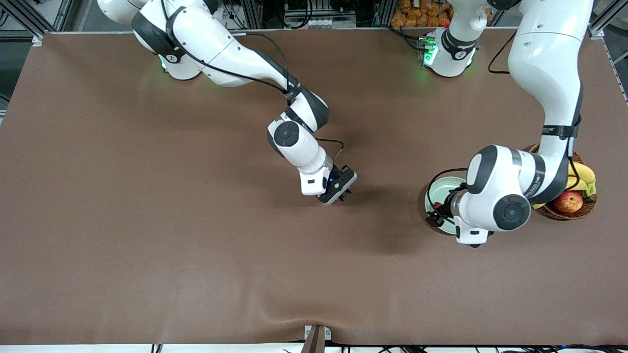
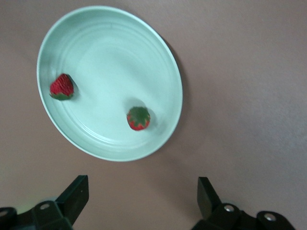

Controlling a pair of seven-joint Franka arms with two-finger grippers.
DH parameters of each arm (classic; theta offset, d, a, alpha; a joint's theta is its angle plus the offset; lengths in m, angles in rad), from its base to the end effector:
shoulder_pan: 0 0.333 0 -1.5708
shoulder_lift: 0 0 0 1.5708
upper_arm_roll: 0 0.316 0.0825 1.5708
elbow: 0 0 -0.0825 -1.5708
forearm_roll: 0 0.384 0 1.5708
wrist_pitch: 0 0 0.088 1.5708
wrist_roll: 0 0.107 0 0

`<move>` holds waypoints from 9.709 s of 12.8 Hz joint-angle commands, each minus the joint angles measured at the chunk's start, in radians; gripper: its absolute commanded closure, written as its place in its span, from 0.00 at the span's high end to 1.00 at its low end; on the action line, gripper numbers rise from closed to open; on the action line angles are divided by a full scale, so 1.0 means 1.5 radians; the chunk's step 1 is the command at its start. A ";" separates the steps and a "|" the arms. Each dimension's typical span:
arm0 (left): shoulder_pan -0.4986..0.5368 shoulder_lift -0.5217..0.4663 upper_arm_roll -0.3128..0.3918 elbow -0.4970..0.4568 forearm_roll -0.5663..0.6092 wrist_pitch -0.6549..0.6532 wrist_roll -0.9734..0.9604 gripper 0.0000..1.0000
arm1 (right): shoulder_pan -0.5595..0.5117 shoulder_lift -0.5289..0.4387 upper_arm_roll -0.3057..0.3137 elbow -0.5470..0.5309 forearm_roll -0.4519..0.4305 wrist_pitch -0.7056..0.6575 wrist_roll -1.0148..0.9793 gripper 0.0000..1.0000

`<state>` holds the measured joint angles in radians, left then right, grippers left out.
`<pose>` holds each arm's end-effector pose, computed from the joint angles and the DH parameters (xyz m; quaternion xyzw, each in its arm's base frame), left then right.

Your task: Collect all strawberries into plate

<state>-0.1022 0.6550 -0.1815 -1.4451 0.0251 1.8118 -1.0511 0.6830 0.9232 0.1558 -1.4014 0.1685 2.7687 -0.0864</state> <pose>0.6639 -0.1701 0.2886 -0.9152 -0.3759 0.1368 0.0500 0.5380 0.5426 0.2005 -0.9126 -0.3291 -0.1683 0.1748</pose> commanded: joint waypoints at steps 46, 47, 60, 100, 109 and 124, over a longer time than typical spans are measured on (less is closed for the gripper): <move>-0.306 0.129 0.011 -0.017 0.026 0.299 -0.924 0.85 | -0.445 -0.625 -0.147 -0.069 -0.103 -0.907 0.094 1.00; -0.306 0.129 0.011 -0.014 0.026 0.301 -0.931 0.79 | -0.445 -0.624 -0.148 -0.074 -0.104 -0.905 0.091 1.00; -0.220 0.050 0.002 -0.010 0.037 0.265 -0.822 0.00 | -0.439 -0.619 -0.148 -0.085 -0.130 -0.879 0.058 1.00; 0.066 -0.085 -0.062 -0.059 0.057 0.134 -0.167 1.00 | -0.462 -0.621 -0.149 -0.078 -0.112 -0.882 0.059 1.00; 0.069 -0.143 -0.065 0.068 0.091 -0.038 0.165 1.00 | -0.465 -0.621 -0.149 -0.075 -0.112 -0.882 0.059 1.00; 0.040 -0.428 0.073 -0.041 -0.008 -0.180 0.575 1.00 | -0.464 -0.619 -0.149 -0.075 -0.112 -0.881 0.059 1.00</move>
<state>-0.0324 0.0695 -0.0930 -1.4446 0.0345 1.5419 -0.2107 0.0071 0.0028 -0.0842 -1.5158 0.0117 1.4562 0.0084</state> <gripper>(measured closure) 0.000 0.000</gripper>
